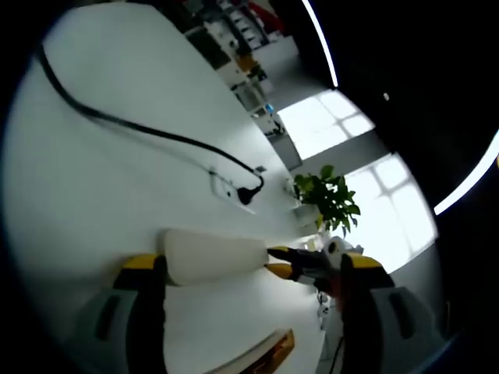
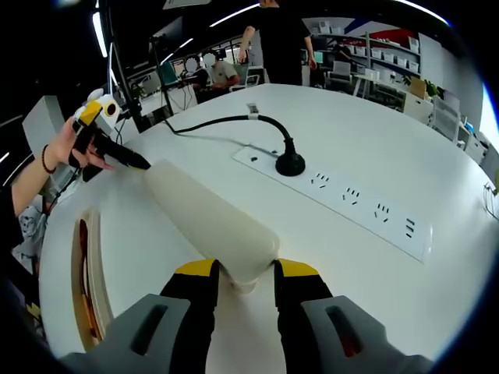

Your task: Arrange the utensils inside the cutlery case until each visible utensil rests in its matching compartment.

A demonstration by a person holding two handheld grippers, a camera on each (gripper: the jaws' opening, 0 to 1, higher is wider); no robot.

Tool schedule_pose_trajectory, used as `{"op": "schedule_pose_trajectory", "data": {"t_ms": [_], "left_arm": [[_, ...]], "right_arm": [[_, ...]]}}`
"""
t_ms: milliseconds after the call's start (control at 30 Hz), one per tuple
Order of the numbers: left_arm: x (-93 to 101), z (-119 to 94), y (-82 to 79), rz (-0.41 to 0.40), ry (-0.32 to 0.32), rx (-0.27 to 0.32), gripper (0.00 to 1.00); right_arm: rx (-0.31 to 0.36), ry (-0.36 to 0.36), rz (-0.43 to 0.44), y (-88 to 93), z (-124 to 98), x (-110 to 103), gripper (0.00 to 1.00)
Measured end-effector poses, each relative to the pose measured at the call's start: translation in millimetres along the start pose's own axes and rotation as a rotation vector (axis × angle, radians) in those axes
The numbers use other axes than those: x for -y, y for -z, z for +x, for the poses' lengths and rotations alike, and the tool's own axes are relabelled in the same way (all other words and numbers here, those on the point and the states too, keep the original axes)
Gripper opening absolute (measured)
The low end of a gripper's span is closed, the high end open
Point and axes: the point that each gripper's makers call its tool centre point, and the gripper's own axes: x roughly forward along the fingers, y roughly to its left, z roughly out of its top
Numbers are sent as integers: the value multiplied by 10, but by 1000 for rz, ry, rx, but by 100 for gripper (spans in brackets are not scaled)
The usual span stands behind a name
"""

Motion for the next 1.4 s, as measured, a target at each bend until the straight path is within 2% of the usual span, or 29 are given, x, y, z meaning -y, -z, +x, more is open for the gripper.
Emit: {"op": "schedule_pose_trajectory", "data": {"t_ms": [433,467,500,533,567,600,633,667,700,767,867,933,1033,1233,1400], "left_arm": [[155,-74,-167,-43,88,62,93],[279,-85,-126,-54,157,42,84],[436,-101,-69,-110,252,10,70],[476,-69,-87,-163,261,30,67],[433,-8,-83,-111,204,40,77],[405,39,-48,-27,163,14,88],[371,54,34,13,134,-41,88],[373,62,65,20,128,-63,83],[401,61,30,-3,142,-42,81],[409,36,-20,-8,142,-33,85],[278,-6,-19,70,64,-36,85],[243,-10,-3,68,57,-41,85],[68,16,29,87,-7,-58,89],[-35,61,48,98,-35,-85,95],[-83,52,70,115,-63,-90,97]], "right_arm": [[36,-10,49,-2,-16,16,28],[38,-11,51,2,-19,11,26],[20,-17,-6,31,-9,5,21],[41,-31,0,-1,17,-39,21],[30,-28,12,10,12,-57,21],[23,-18,16,12,8,-59,21],[24,-14,17,10,12,-67,21],[25,-12,13,12,11,-70,21],[25,-10,14,20,5,-76,21],[29,-11,19,28,-2,-81,21],[35,-19,18,31,-9,-83,21],[34,-20,13,33,-11,-93,21],[26,-18,4,32,-14,-94,22],[-45,5,-94,64,-72,-47,35],[-128,7,-217,91,-114,-48,45]]}}
